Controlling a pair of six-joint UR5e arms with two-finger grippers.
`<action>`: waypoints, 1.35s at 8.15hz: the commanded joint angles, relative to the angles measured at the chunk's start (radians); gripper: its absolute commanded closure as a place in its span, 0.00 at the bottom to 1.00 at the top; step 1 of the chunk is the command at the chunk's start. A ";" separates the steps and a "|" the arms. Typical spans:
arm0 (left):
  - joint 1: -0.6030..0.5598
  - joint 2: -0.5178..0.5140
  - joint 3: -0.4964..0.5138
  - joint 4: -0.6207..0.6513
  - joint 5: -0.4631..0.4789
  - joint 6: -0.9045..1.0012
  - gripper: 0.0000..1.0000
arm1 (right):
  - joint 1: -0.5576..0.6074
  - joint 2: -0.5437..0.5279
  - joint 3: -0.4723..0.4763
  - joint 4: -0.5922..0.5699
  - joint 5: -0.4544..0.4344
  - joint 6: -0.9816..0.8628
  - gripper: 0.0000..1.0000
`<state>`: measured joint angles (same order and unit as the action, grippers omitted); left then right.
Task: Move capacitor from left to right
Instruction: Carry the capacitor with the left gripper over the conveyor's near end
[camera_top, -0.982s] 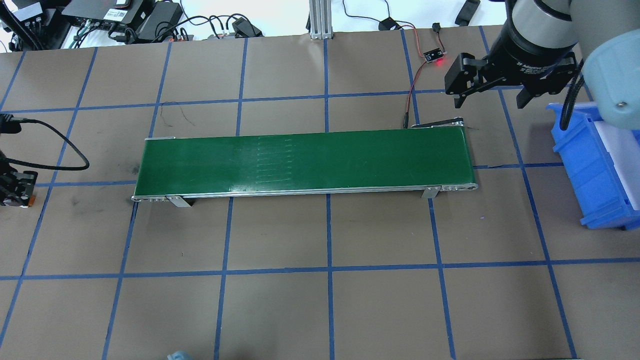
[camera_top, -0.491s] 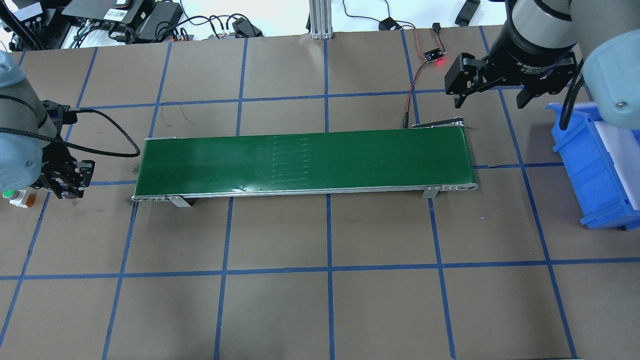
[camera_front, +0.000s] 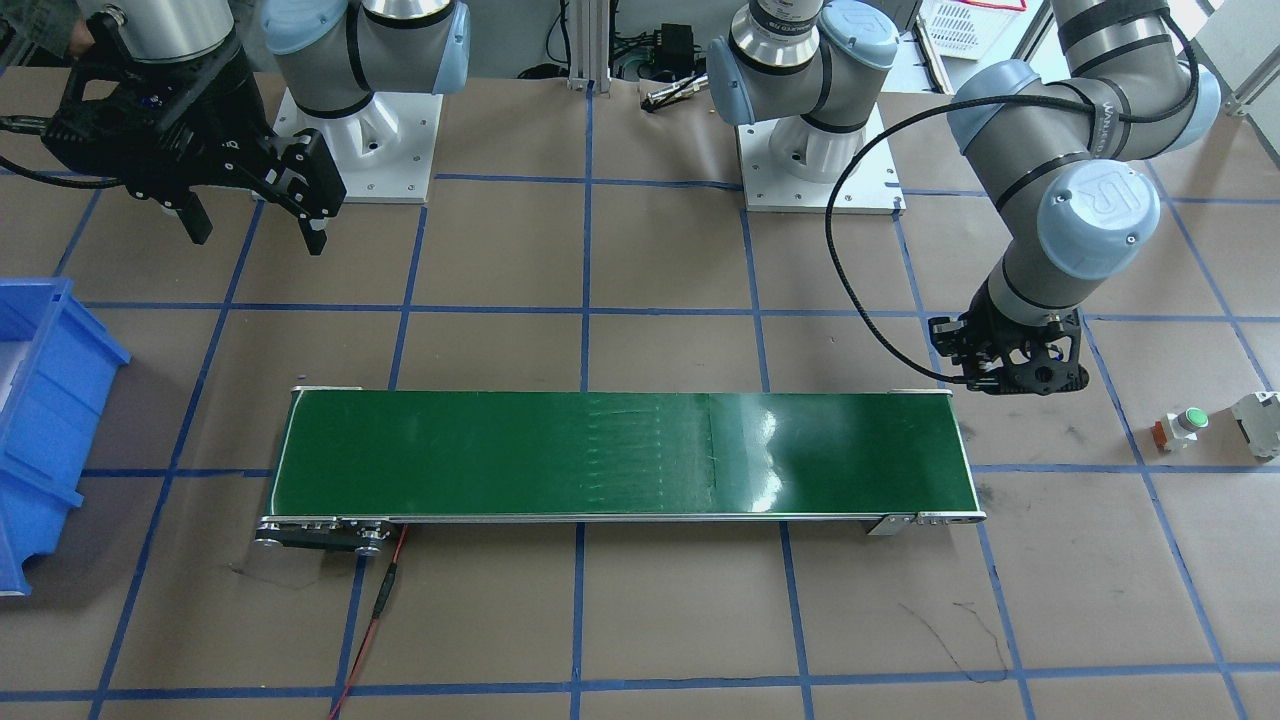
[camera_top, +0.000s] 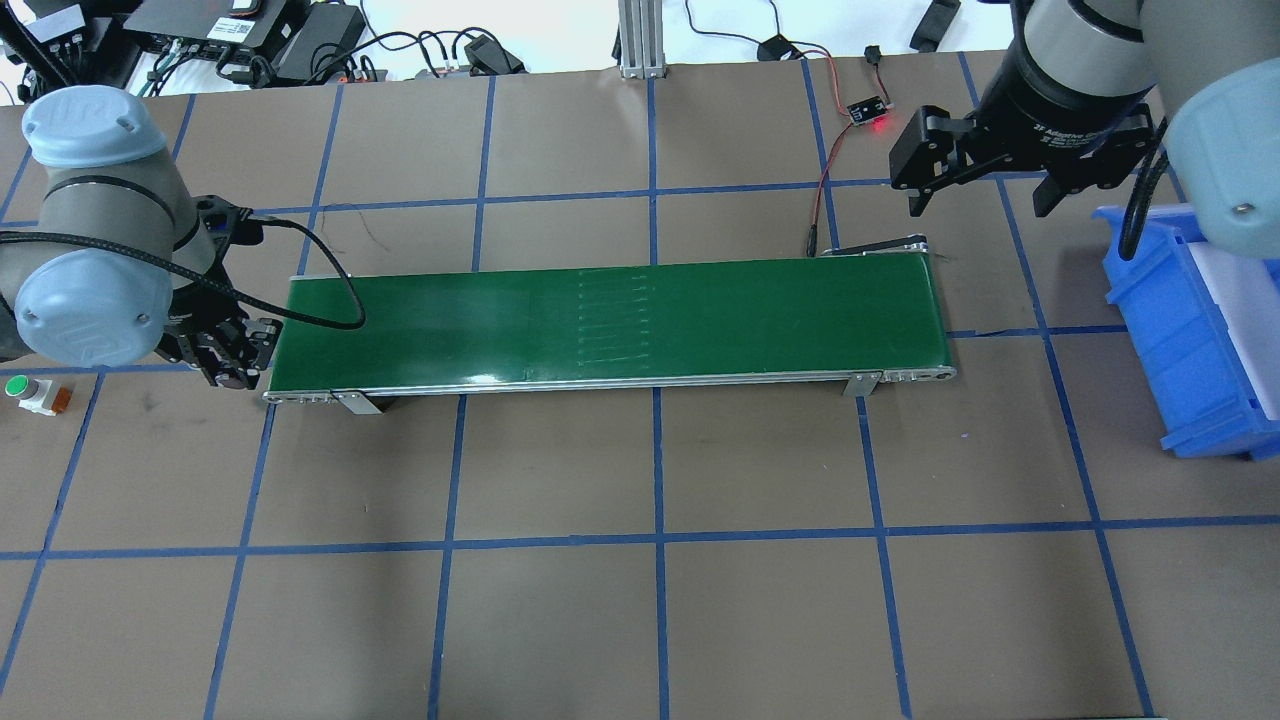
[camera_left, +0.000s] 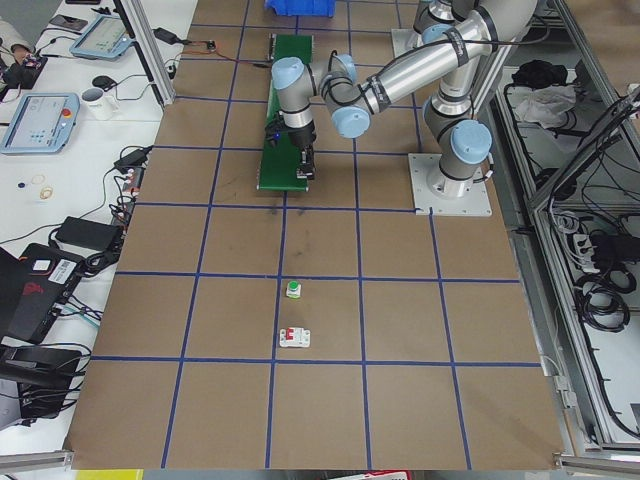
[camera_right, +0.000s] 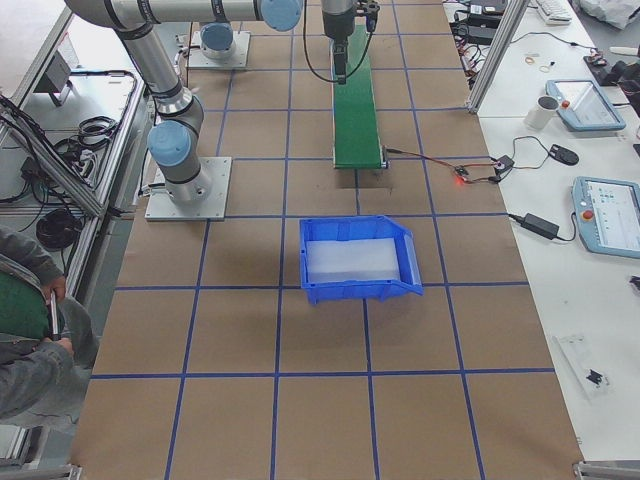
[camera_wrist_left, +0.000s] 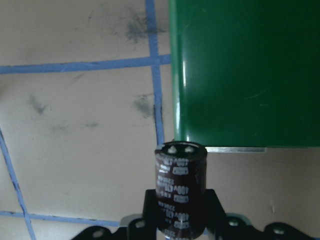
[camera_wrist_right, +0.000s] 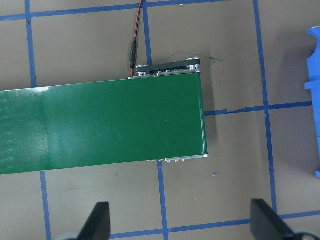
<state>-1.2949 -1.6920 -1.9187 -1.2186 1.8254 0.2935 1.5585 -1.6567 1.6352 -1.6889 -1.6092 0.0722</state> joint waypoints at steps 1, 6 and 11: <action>-0.046 -0.064 0.074 0.007 -0.054 0.084 0.94 | 0.000 0.000 0.000 0.000 0.000 0.000 0.00; -0.075 -0.176 0.118 0.068 -0.101 0.099 0.93 | -0.002 0.000 0.000 -0.002 0.000 0.000 0.00; -0.072 -0.204 0.118 0.149 -0.100 0.046 0.93 | -0.002 0.000 0.001 0.002 0.000 -0.008 0.00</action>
<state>-1.3676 -1.8880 -1.8009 -1.0882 1.7255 0.3721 1.5571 -1.6567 1.6353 -1.6876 -1.6091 0.0649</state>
